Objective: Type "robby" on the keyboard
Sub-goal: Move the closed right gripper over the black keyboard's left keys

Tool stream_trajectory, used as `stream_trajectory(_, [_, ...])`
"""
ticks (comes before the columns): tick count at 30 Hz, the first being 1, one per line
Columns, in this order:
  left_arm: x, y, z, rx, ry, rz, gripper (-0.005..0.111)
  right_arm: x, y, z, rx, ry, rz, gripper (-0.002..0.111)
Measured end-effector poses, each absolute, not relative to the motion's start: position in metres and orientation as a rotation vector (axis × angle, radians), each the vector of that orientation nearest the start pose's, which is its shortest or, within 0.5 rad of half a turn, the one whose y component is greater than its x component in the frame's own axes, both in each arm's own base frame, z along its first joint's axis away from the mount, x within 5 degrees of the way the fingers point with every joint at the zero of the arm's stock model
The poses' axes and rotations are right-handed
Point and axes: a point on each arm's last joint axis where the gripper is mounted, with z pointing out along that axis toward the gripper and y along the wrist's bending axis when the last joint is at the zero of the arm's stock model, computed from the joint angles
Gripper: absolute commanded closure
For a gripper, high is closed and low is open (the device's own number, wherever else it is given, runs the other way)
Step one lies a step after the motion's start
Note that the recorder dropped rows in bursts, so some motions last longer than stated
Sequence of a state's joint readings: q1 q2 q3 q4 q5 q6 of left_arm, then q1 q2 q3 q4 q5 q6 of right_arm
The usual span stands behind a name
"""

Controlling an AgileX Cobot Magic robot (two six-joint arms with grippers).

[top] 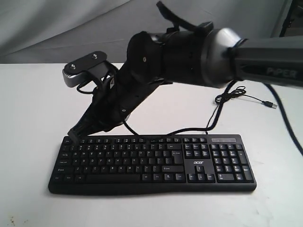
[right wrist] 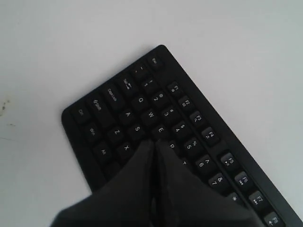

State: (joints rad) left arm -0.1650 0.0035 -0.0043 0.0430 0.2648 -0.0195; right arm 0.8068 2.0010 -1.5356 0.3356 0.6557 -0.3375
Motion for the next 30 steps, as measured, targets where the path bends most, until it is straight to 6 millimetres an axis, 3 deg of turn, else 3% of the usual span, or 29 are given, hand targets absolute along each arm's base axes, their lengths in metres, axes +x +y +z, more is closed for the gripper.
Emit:
stream_trajectory(15, [0.055,-0.008,0.19,0.155,1.741,-0.095,0.107,0.3,0.35,0.15,-1.258,2.358,0.493,0.108])
stream_trajectory(30, [0.055,-0.008,0.19,0.155,1.741,-0.095,0.107,0.304,0.352,0.138,-1.251,2.35,0.474,0.108])
